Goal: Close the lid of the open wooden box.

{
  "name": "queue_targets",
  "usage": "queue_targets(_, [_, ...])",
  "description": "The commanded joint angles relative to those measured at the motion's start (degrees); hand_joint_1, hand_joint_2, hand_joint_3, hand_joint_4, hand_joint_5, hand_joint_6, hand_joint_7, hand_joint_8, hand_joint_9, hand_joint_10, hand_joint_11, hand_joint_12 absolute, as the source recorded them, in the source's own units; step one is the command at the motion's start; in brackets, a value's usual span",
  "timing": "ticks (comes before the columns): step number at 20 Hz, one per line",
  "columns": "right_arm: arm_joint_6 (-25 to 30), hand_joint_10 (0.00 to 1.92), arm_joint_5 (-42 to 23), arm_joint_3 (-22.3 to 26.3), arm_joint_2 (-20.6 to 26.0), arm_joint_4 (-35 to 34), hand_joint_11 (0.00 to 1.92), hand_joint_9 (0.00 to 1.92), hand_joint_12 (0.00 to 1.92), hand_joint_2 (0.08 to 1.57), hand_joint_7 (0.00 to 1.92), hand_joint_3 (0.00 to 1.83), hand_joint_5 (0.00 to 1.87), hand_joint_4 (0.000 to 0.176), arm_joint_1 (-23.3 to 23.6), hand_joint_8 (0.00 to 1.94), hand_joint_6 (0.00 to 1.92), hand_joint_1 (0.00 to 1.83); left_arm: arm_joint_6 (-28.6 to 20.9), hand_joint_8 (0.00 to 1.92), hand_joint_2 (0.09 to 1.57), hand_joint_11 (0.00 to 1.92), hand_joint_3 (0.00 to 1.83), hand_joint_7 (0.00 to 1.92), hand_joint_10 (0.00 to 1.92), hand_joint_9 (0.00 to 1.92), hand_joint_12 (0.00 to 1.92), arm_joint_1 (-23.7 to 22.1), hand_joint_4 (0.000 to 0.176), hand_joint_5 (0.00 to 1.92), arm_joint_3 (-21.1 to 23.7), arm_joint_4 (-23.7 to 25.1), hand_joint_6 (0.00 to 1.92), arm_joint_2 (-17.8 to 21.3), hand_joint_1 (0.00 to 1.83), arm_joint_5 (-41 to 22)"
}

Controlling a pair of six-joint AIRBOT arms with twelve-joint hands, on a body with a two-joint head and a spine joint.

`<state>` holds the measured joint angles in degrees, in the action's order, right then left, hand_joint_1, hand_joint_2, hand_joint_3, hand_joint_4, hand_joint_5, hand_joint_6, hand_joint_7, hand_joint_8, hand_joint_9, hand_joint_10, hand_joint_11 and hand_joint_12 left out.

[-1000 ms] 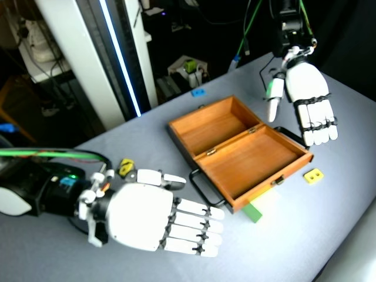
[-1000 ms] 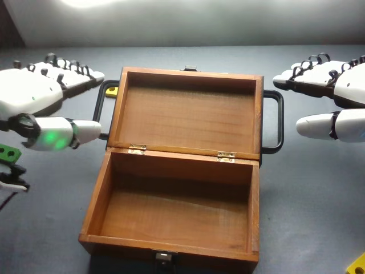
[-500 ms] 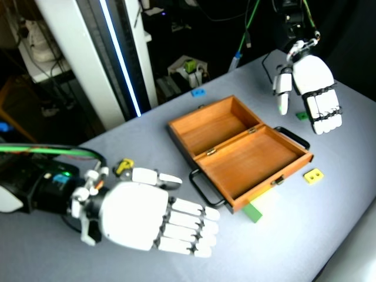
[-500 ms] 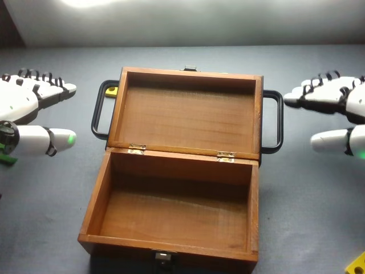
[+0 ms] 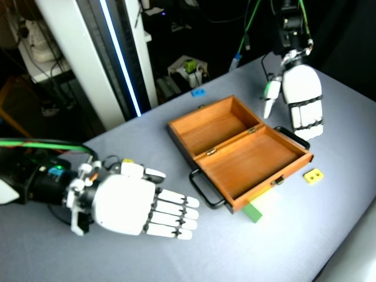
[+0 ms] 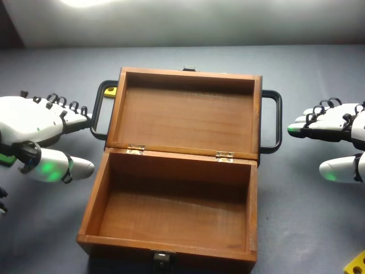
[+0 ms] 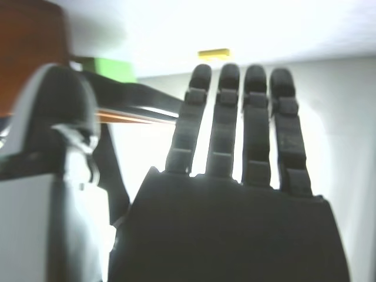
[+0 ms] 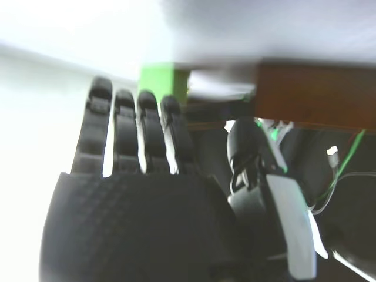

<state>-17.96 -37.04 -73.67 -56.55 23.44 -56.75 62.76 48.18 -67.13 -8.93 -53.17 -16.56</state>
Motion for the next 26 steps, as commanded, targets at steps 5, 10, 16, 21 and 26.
queue_targets(5, [0.7,0.00,-5.9,-0.4,-1.2,0.3,0.06,0.00,0.00,1.35,0.04,0.00,0.07,0.000,0.4,0.00,0.00,0.00,-0.2,0.01,1.34,0.14,0.01,0.12,0.02,0.20,0.02,-2.1,0.000,0.02,-0.4,1.7,0.00,-1.2,0.01,-4.8])
queue_targets(10, [0.7,0.00,-6.6,-1.2,-3.3,-0.7,0.06,0.01,0.01,1.39,0.06,0.00,0.07,0.000,1.0,0.00,0.00,0.00,-0.5,0.00,1.36,0.08,0.00,0.08,0.00,0.09,0.00,-3.2,0.000,0.05,-0.6,2.2,0.00,-2.3,0.04,-5.8])
queue_targets(16, [0.7,0.00,-10.9,-1.9,-5.0,-6.4,0.06,0.00,0.01,1.36,0.05,0.00,0.06,0.000,1.0,0.01,0.01,0.00,-7.1,0.00,1.29,0.02,0.00,0.06,0.01,0.06,0.00,-0.6,0.000,0.04,0.8,3.1,0.00,-1.8,0.00,-11.9])
queue_targets(21, [0.7,0.00,-14.6,-1.5,-4.9,-9.4,0.02,0.01,0.00,1.36,0.07,0.00,0.06,0.000,1.0,0.01,0.01,0.00,-11.1,0.01,1.32,0.03,0.00,0.08,0.02,0.10,0.00,1.6,0.000,0.06,2.4,3.1,0.01,-0.4,0.00,-18.1])
queue_targets(26, [0.7,0.01,-19.6,1.4,-3.5,-9.8,0.08,0.04,0.03,1.35,0.09,0.00,0.07,0.000,1.0,0.01,0.01,0.00,-11.3,0.01,1.31,0.05,0.00,0.10,0.01,0.11,0.01,4.0,0.000,0.07,5.6,1.8,0.00,2.1,0.00,-24.4])
